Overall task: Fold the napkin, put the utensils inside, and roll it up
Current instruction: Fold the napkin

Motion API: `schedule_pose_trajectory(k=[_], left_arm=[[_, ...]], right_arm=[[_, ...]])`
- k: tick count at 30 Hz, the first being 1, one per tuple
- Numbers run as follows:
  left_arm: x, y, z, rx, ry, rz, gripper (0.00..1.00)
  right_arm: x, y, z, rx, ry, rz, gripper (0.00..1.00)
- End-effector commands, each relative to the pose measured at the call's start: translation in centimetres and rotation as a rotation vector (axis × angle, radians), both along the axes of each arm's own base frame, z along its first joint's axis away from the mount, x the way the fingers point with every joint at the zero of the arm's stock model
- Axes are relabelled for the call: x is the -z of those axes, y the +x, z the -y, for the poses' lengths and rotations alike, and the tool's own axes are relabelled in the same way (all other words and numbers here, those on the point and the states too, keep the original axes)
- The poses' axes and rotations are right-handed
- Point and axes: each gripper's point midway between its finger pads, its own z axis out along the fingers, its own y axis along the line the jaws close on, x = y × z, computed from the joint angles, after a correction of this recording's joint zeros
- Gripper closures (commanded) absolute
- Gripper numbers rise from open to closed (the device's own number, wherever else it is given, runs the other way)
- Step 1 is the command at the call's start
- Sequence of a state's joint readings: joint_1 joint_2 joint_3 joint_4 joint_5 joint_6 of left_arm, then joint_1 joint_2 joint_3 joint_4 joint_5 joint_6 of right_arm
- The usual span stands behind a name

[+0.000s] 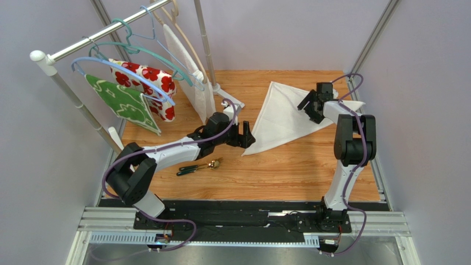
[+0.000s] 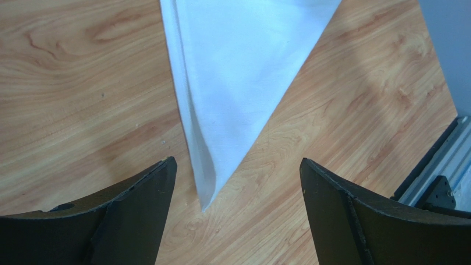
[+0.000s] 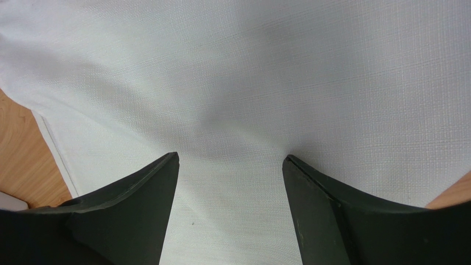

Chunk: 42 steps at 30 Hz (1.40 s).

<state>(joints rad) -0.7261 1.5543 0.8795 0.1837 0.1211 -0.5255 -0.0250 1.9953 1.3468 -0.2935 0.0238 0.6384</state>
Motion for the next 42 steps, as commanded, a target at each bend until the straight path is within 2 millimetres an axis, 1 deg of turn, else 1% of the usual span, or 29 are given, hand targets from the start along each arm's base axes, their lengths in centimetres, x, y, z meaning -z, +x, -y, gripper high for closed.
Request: schedule_pose_trajectory(k=[1,5,6,7,8,11,14,17,19,21,22,24,25,26,28,29,30,31,32,33,34,35,36,37,38,39,40,41,42], left_arm=[[1.0,0.7,0.5,-0.065,-0.002,-0.049,0.11],[2.5,-0.3,1.2,-0.054,-0.016,-0.092,0.20],[2.9,-0.6,1.6,-0.044,-0.017,-0.105,0.21],[3.0,-0.7,1.8,-0.041,-0.017,-0.108,0.21],[3.3,-0.8,2.0,-0.037,-0.016,-0.111,0.26],[4.4,-1.5,2.7,-0.026,-0.002,-0.134,0.33],[5.3,-1.8,3.1,-0.016,0.008,-0.154,0.43],[6.2,-2.1,3.2,-0.017,0.032,-0.176,0.49],[6.8,-2.4,2.9,-0.020,0.053,-0.187,0.55],[7.6,-2.7,2.5,-0.028,0.075,-0.201,0.58],[7.9,-2.9,2.2,-0.035,0.090,-0.209,0.63],[8.6,-3.4,1.7,-0.040,0.107,-0.229,0.75],[8.7,-3.7,1.5,-0.037,0.111,-0.237,0.84],[8.4,-4.0,1.4,-0.034,0.108,-0.234,0.87],[9.2,-5.1,0.5,-0.029,0.132,-0.258,0.96],[8.9,-5.5,0.3,-0.021,0.128,-0.256,0.97],[9.6,-6.5,-0.4,-0.012,0.145,-0.279,0.98],[9.7,-7.1,-0.7,-0.007,0.148,-0.288,0.98],[9.1,-7.5,-0.9,-0.005,0.135,-0.286,0.99],[9.8,-8.5,-1.9,-0.004,0.152,-0.307,0.99],[9.8,-9.1,-2.2,0.005,0.150,-0.318,0.99],[9.2,-9.5,-2.5,0.008,0.137,-0.313,0.99],[9.9,-10.5,-3.4,0.010,0.153,-0.337,0.99],[10.0,-11.1,-3.6,0.019,0.150,-0.348,0.99],[9.5,-11.4,-3.8,0.023,0.138,-0.345,0.99],[9.9,-12.1,-4.3,0.027,0.144,-0.359,0.99],[9.8,-12.5,-4.5,0.033,0.138,-0.364,0.99],[9.3,-12.6,-4.6,0.038,0.126,-0.353,0.99],[9.5,-12.9,-4.9,0.042,0.129,-0.356,0.99]], right_arm=[[-2.2,-0.5,-0.4,-0.076,0.004,0.025,0.25],[-3.8,-0.8,-1.9,-0.137,0.006,0.057,0.27],[-4.0,-1.0,-2.1,-0.141,-0.001,0.058,0.27],[-4.8,-1.1,-2.0,-0.143,-0.010,0.070,0.28],[-5.1,-1.4,-3.5,-0.178,-0.015,0.073,0.28],[-5.8,-2.3,-4.9,-0.210,-0.018,0.081,0.28],[-5.9,-3.2,-6.5,-0.248,-0.015,0.082,0.28],[-5.3,-4.4,-8.3,-0.291,-0.006,0.062,0.28],[-4.5,-5.3,-8.9,-0.309,-0.004,0.038,0.29],[-4.1,-5.9,-9.7,-0.327,-0.001,0.025,0.29],[-3.5,-6.5,-9.9,-0.334,-0.002,0.010,0.29],[-3.4,-7.1,-10.6,-0.352,0.001,0.007,0.29],[-3.4,-7.4,-10.7,-0.356,0.001,0.002,0.29],[-3.1,-7.9,-11.1,-0.366,0.000,-0.006,0.29],[-3.6,-8.3,-11.2,-0.374,-0.004,0.001,0.29],[-3.6,-8.6,-11.5,-0.382,-0.011,0.000,0.29],[-3.9,-8.7,-11.5,-0.387,-0.016,0.005,0.29],[-4.4,-8.8,-11.6,-0.391,-0.018,0.011,0.29],[-4.8,-8.9,-11.9,-0.397,-0.022,0.021,0.29],[-5.2,-8.7,-11.9,-0.397,-0.032,0.032,0.29],[-5.7,-8.7,-12.0,-0.401,-0.039,0.045,0.29],[-6.1,-8.6,-12.2,-0.405,-0.053,0.053,0.29],[-6.8,-8.1,-12.6,-0.415,-0.063,0.073,0.29],[-7.2,-7.9,-13.0,-0.430,-0.068,0.086,0.29],[-7.1,-7.5,-13.5,-0.435,-0.099,0.089,0.30],[-7.1,-7.0,-13.6,-0.433,-0.125,0.091,0.30],[-8.2,-6.1,-14.1,-0.444,-0.145,0.117,0.30],[-7.1,-5.7,-14.8,-0.461,-0.162,0.096,0.31],[-7.1,-5.1,-15.2,-0.468,-0.174,0.102,0.33]])
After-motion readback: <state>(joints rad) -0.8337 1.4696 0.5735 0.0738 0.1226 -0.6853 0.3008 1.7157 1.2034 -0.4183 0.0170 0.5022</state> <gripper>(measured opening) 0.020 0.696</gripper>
